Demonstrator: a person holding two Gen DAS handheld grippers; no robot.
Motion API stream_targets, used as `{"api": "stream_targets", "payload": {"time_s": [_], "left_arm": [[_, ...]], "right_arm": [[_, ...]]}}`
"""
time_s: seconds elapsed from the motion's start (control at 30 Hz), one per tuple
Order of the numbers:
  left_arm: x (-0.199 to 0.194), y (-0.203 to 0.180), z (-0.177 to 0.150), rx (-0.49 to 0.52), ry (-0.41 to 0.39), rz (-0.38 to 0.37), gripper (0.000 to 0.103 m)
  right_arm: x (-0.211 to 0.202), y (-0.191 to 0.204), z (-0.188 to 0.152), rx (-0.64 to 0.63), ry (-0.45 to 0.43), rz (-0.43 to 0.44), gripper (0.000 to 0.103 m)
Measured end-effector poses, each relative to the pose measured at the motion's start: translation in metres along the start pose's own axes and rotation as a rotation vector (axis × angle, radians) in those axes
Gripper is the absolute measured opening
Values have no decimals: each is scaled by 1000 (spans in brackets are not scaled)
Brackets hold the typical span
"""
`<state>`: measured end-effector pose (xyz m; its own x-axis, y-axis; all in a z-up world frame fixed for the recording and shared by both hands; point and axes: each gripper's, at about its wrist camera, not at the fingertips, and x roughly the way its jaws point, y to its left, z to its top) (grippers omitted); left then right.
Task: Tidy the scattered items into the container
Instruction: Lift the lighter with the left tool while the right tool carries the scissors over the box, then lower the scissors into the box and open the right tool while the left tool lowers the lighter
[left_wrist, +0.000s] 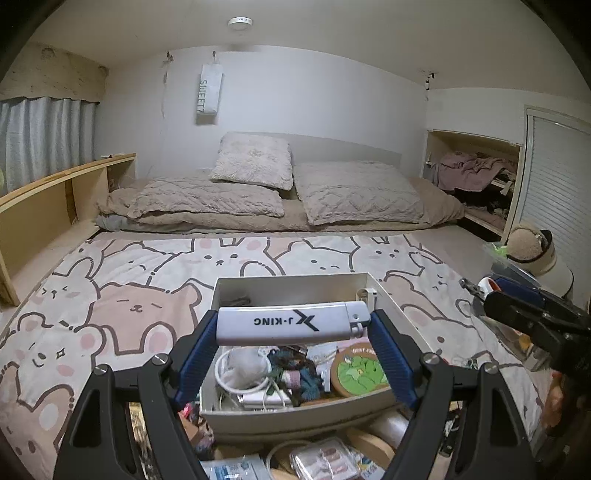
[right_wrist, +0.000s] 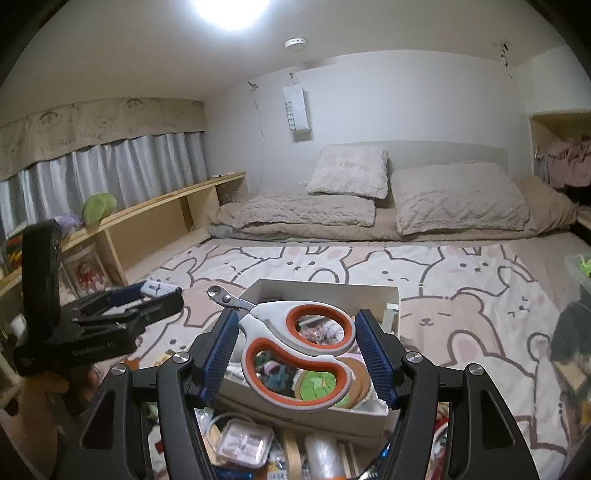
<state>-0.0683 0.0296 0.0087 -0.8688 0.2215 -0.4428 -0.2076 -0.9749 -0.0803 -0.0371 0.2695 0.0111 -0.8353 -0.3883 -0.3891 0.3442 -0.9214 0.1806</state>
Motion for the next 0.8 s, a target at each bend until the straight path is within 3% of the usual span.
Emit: {"api": "stream_targets", "payload": {"time_s": [0.37,0.8], "left_arm": [[27,19,-10,-24,47,15,81],[42,35,-14,-68,80,19,81]], "right_arm": [[76,-20,16,117,138,37,66],[169,-40,-16,171,423,-34,66]]}}
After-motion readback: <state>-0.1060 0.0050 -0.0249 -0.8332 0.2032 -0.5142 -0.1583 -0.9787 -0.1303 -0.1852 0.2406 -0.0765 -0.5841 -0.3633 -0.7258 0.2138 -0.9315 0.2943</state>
